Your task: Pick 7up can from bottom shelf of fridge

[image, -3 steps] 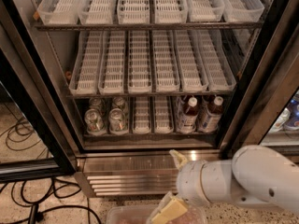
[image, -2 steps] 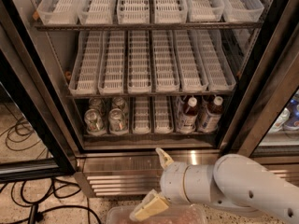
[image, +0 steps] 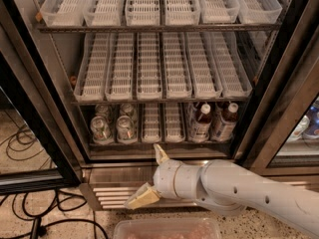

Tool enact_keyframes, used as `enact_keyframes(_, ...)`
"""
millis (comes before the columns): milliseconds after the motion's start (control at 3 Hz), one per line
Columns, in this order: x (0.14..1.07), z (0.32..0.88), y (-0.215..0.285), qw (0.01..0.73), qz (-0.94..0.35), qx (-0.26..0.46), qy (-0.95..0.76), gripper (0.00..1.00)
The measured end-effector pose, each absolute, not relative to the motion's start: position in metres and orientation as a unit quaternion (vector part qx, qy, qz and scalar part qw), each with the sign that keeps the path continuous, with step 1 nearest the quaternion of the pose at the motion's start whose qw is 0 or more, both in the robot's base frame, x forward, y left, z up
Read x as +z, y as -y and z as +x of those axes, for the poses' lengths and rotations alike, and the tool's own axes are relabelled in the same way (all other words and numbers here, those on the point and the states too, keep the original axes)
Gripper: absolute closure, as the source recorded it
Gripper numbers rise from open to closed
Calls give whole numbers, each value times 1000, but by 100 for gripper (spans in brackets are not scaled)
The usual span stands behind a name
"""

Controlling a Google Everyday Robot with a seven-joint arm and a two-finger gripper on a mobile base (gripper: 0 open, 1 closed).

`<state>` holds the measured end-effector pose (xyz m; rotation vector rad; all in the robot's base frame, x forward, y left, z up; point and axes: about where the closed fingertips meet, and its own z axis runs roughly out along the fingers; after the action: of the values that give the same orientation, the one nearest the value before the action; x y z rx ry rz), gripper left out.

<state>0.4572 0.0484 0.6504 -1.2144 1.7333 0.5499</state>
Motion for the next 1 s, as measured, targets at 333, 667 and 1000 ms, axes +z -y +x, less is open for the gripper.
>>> enact_keyframes(333, 650, 457, -48, 460, -493, 223, -704, 0)
enact_keyframes(667, 641, 459, -56, 480, -474, 218, -705, 0)
enact_keyframes(1000, 622, 462, -92, 512, -457, 221, -693, 0)
